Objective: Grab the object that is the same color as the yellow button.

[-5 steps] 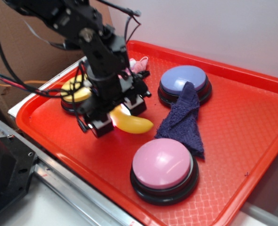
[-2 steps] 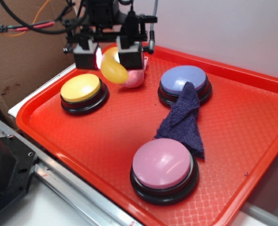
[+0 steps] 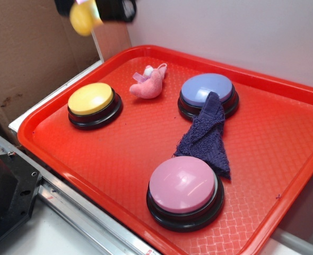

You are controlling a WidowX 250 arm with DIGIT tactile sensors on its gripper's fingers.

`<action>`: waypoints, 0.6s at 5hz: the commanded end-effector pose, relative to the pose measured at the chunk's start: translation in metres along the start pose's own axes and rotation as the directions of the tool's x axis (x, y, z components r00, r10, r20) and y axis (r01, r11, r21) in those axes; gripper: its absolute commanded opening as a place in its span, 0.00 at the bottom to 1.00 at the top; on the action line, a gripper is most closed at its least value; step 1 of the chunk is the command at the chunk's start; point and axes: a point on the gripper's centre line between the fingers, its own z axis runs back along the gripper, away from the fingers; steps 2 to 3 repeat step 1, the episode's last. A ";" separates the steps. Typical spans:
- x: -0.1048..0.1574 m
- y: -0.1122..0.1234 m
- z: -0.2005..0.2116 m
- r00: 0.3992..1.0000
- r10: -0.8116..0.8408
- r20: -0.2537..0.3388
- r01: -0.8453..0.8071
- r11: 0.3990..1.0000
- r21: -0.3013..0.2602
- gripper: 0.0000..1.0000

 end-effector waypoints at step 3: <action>0.013 0.013 0.028 0.995 0.012 0.095 -0.006 0.998 -0.065 0.00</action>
